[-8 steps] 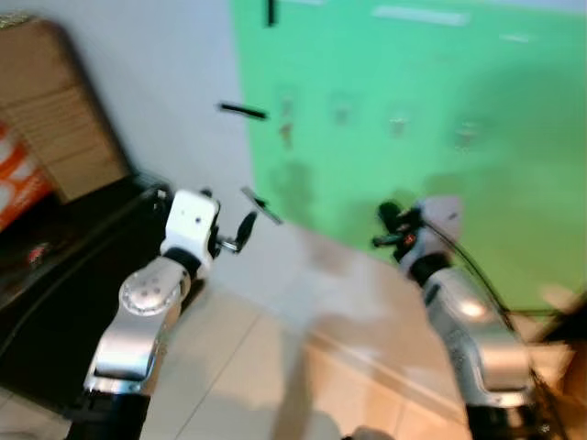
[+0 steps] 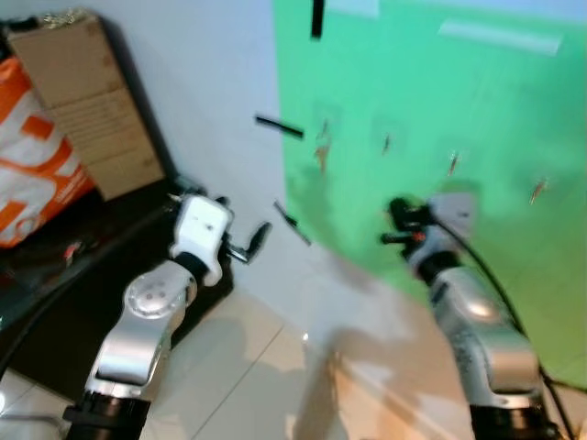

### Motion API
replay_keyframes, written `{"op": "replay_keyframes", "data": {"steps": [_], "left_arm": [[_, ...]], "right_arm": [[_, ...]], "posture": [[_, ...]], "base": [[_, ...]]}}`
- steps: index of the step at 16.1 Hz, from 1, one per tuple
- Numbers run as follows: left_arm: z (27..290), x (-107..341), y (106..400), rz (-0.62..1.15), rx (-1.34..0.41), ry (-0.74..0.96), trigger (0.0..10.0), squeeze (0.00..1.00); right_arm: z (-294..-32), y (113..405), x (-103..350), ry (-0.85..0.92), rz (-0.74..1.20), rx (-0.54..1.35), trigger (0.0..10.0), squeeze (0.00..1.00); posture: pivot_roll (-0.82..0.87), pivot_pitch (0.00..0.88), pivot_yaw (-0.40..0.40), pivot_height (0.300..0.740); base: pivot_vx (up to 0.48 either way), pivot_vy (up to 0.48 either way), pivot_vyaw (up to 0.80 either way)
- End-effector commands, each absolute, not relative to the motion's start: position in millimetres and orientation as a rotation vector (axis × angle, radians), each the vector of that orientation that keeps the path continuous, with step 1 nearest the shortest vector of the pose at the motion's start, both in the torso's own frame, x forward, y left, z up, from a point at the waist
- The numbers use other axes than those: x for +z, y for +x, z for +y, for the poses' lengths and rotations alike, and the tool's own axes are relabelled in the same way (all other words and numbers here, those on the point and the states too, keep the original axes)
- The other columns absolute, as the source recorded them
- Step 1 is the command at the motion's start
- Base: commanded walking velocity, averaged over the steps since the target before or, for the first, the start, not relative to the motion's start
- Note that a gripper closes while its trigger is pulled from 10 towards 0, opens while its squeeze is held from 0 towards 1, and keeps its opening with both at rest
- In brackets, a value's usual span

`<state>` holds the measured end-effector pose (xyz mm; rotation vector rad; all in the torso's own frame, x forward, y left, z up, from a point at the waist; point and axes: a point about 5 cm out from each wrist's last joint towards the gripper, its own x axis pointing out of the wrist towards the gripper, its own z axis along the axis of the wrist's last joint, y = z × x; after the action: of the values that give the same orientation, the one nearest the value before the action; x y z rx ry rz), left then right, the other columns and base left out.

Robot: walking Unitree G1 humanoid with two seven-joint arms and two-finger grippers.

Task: Hang keys on a hook

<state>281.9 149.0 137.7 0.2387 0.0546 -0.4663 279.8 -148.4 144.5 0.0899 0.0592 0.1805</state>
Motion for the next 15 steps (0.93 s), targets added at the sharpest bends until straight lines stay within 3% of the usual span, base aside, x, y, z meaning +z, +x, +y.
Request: {"op": "replay_keyframes", "data": {"steps": [1,15], "left_arm": [[157,141,281,0.058,-0.466,0.26,10.0,0.0],[140,138,260,0.107,-0.844,0.166,10.0,0.0]], "right_arm": [[-139,278,151,0.107,0.038,0.213,10.0,0.0],[-136,281,174,0.127,-0.034,0.295,10.0,0.0]], "posture": [[-0.06,0.0,0.082,0.74],[-0.06,0.0,0.055,0.74]], "base": [[0.0,0.0,0.0],[0.0,0.0,0.0]]}}
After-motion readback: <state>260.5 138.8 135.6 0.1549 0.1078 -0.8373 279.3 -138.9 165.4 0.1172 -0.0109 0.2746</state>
